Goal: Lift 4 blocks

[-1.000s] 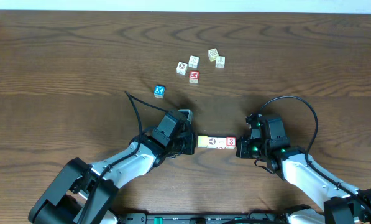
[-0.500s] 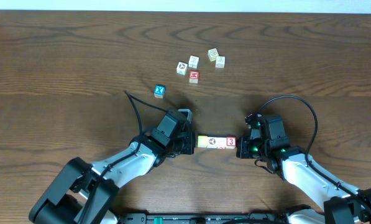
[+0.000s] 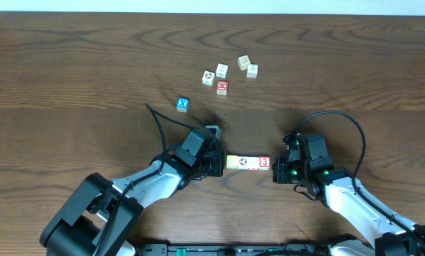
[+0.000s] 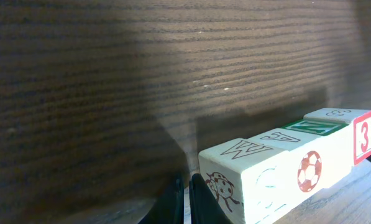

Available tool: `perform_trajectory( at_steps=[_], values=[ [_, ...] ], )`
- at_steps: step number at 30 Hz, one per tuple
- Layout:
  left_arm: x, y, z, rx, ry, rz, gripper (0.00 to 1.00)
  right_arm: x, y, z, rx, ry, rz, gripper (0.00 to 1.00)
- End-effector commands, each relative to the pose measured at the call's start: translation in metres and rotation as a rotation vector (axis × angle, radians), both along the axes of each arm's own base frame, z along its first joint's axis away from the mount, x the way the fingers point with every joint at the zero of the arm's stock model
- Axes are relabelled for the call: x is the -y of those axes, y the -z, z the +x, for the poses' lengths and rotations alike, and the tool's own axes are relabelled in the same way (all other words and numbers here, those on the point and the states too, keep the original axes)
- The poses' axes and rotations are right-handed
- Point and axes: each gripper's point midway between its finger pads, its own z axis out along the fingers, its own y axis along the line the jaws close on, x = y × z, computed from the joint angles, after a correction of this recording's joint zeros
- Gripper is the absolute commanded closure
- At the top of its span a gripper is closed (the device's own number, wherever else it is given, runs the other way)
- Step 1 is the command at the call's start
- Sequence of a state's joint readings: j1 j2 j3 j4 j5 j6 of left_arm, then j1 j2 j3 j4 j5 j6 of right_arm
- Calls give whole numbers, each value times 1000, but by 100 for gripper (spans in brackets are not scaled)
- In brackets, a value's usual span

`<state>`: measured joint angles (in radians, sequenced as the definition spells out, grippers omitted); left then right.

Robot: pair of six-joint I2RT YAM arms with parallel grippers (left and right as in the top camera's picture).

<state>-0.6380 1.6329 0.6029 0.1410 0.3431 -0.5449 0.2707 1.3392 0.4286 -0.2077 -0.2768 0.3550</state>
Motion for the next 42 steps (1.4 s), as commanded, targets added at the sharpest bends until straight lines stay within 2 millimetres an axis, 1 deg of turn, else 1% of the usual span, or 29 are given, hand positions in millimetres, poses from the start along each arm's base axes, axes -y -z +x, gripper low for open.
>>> perform_trajectory(
  at_steps=[1, 7, 15, 19, 26, 29, 35, 42],
  values=[
    [2, 6, -3, -14, 24, 6, 92, -2, -15, 15, 52, 5, 4, 99],
    [2, 6, -3, -14, 25, 6, 93, -4, -16, 16, 54, -3, 19, 99],
    [4, 6, -5, -22, 33, -5, 93, -6, -18, 17, 36, 55, 50, 99],
    [4, 6, -6, -24, 35, -8, 92, -13, -22, 18, 41, 36, 91, 99],
    [5, 5, -7, -28, 39, -13, 93, -16, -23, 16, 36, 27, 107, 99],
    [7, 4, -9, -36, 50, -26, 93, -16, -22, 16, 36, 26, 106, 99],
    [8, 4, -10, -40, 54, -31, 92, -27, -23, 12, 43, -22, 106, 99],
    [8, 4, -10, -41, 53, -31, 93, -31, -23, 10, 46, -45, 103, 99]
  ],
)
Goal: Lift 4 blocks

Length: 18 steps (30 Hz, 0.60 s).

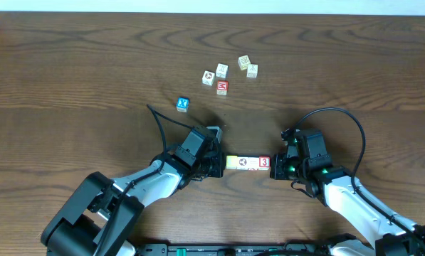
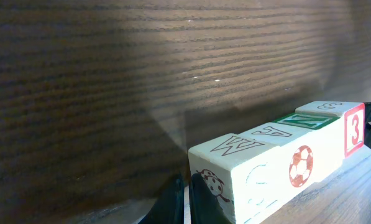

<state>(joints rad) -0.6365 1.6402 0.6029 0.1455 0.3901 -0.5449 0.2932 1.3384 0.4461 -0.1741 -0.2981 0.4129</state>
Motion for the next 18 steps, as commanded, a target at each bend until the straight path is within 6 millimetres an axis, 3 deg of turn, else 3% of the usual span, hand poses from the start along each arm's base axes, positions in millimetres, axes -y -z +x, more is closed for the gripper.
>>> perform_trajectory(
  at_steps=[1, 18],
  values=[
    [3, 4, -5, -17, 26, -2, 93, -19, -13, 1, 26, -63, 49, 99],
    [-6, 5, 5, 4, 6, 15, 92, -14, -8, 0, 23, -55, 7, 99]
  ],
)
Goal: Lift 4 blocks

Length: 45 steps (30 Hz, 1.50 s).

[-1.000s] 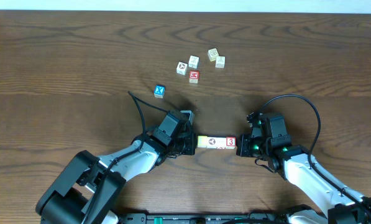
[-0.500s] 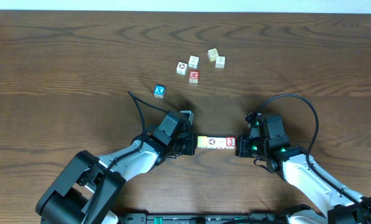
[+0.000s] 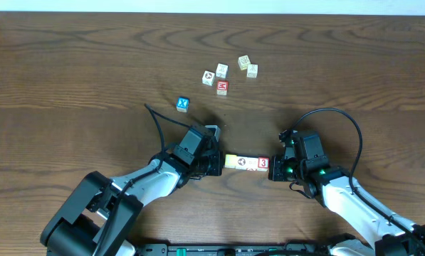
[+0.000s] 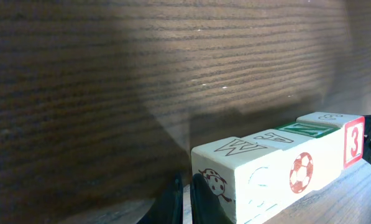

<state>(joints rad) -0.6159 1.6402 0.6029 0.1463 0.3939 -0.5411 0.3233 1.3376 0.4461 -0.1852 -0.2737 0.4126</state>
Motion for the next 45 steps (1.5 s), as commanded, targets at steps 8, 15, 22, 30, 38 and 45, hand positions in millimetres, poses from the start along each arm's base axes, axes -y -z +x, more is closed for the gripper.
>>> perform_trajectory(
  at_steps=[8, 15, 22, 30, 38, 45],
  values=[
    [-6, 8, 3, 17, 9, 46, 92, -10, -10, 4, 26, -35, 28, 99],
    [-9, 9, 4, 28, 9, 62, 92, -10, -10, 4, 26, -35, 28, 99],
    [-14, 12, 5, 27, -10, 90, 92, -8, -9, 3, 20, -31, 18, 99],
    [-20, 12, 12, 40, -34, 105, 92, -8, -8, 3, 19, -30, 15, 99],
    [-19, 9, 15, 46, -38, 101, 92, -7, -8, 2, 19, -37, 11, 99],
    [-13, 7, 10, 27, -11, 64, 92, -7, -8, 1, 14, -36, 11, 99]
  ],
)
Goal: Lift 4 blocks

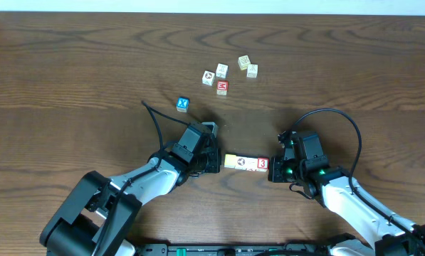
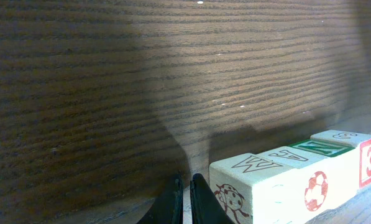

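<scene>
A row of several pale wooden blocks [image 1: 245,163] lies end to end at the table's front middle; its right end block is red with a "3". My left gripper [image 1: 218,161] presses against the row's left end and my right gripper [image 1: 272,171] stands at the red end. In the left wrist view the left gripper [image 2: 185,198] is shut with nothing between its fingers, and the ladybird end of the row [image 2: 284,183] sits just right of them. Whether the row is off the wood cannot be told.
A blue block [image 1: 183,104] lies behind the left arm. Further back is a loose cluster of pale blocks [image 1: 221,70] with a small red one [image 1: 222,87]. The right arm's black cable [image 1: 340,117] loops over the table.
In the left wrist view the row now sits lower and further right in the frame. Overhead, the left wrist has shifted slightly back; the row and the right gripper stay about where they were.
At first the left gripper was at the row's left end and the right gripper stood just short of the red end. Then the right gripper was up against the red block. Since then the row has stayed held between both grippers, shifted slightly left.
</scene>
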Available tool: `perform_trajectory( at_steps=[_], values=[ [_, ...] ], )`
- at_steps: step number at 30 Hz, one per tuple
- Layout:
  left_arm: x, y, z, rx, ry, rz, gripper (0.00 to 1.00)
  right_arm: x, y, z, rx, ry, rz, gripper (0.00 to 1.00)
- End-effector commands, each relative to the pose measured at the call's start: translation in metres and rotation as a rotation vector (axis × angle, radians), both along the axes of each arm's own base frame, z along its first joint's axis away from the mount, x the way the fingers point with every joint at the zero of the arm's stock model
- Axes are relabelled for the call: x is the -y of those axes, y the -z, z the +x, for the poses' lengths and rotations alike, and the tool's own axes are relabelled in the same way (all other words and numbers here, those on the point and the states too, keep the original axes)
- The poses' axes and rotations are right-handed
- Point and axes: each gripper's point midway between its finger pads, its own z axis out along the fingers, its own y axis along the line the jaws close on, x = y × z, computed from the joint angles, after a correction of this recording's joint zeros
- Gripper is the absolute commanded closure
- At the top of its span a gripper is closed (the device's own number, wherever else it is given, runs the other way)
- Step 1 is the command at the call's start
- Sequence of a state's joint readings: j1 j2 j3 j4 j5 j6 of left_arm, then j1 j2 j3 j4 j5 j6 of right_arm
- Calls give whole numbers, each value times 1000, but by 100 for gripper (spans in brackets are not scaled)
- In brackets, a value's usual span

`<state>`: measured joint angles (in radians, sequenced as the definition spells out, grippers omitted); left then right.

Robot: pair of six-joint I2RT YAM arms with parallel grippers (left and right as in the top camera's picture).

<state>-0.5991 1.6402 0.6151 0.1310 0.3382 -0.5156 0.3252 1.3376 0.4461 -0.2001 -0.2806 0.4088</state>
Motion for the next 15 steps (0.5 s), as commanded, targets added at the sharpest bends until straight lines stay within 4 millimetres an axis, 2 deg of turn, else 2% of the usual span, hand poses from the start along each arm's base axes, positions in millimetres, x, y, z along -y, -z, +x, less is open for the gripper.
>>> perform_trajectory(
  at_steps=[1, 15],
  values=[
    [-2, 6, -2, -14, 20, 12, 92, -7, -9, 5, 26, -22, 14, 99],
    [15, -5, -8, -12, 102, -78, 92, -11, -9, 1, -9, -2, 50, 99]
  ],
)
